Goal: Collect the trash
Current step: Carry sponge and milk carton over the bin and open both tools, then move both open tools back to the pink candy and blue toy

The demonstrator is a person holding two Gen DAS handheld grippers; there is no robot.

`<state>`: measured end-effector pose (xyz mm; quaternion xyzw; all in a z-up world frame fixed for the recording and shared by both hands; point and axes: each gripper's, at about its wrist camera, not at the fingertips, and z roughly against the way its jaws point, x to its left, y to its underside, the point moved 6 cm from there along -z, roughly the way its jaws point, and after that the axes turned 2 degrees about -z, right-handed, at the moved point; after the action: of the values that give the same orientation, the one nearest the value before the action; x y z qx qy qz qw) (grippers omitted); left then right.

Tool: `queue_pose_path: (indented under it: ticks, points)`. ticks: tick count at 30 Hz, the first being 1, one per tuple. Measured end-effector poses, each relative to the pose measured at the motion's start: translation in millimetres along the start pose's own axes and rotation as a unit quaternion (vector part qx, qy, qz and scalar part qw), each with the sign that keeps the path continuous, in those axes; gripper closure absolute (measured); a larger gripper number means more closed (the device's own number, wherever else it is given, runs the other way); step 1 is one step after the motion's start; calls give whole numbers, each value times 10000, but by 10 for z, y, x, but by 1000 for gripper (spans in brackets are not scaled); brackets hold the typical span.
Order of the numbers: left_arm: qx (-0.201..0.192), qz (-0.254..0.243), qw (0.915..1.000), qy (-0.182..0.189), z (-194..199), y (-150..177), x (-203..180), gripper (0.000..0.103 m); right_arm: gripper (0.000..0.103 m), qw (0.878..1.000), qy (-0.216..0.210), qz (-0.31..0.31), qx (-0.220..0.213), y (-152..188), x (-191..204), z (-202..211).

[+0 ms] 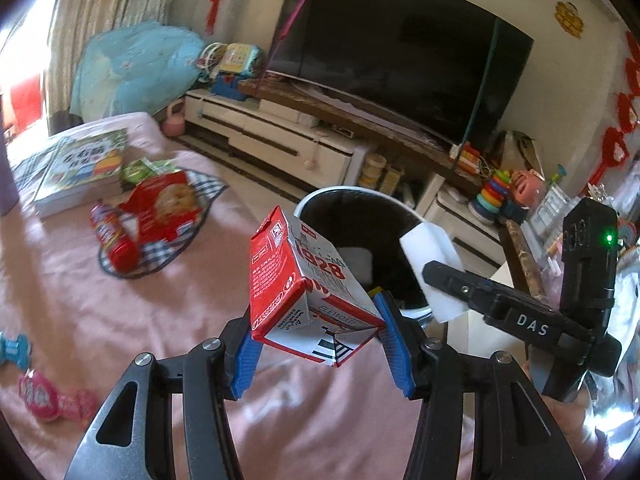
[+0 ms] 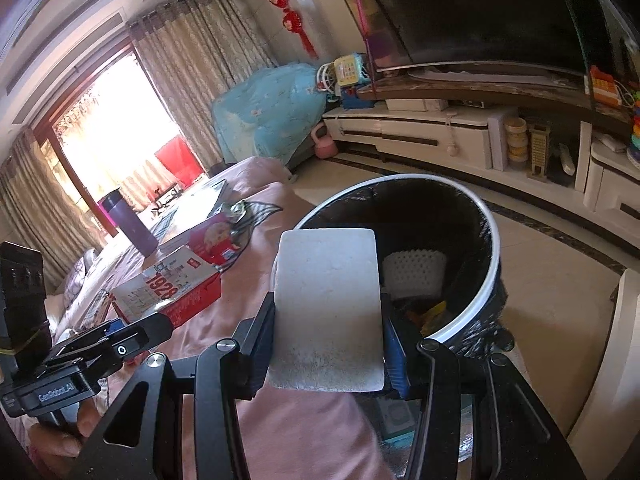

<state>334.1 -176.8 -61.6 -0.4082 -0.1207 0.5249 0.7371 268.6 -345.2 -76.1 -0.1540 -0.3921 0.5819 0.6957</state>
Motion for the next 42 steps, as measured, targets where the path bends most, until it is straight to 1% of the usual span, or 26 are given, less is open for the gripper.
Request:
queue_pose_path:
  ticks: [10,19,28,30,31,32,33,34,35,36,40,42]
  points:
    - [104,-267,9994,187,-400,-195,-239,51,55,9999,144,-84,-31,-231,-214,-44]
    - [207,-270,9992,189,-706,-301,-320,51,54,9997,191,-138,79,-333,-319,-170]
    - [248,-275,9989,283,-902,-375,-396,50,54,9994,312,-51,150,-442,-385,-254]
    - [297,-278,9987,293,-916,-361,-388,49,51,9992,359,-33,152,-460,-395,-274]
    - [314,-267,9988,271,-916,-354,-378,47,49,9991,385,-44,155,-463,-408,-280]
    - [337,-241,9988,258,-912,-345,-365,40,44,9991,383,-76,170,-462,-427,-286]
    - [334,-202,9989,255,-898,-338,-353,36,37,9991,366,-116,182,-459,-445,-290]
    - [319,-156,9991,243,-877,-331,-336,31,33,9991,370,-138,177,-458,-459,-291]
    - [309,-124,9992,242,-853,-327,-325,29,28,9991,369,-155,157,-455,-468,-283]
    - [309,-98,9992,247,-827,-310,-316,29,24,9992,335,-179,132,-441,-470,-265]
    - [316,27,9993,194,-705,-212,-242,27,22,9993,236,-289,39,-419,-447,-201]
    - [295,84,9994,140,-629,-150,-189,25,16,9993,201,-313,-22,-401,-405,-160]
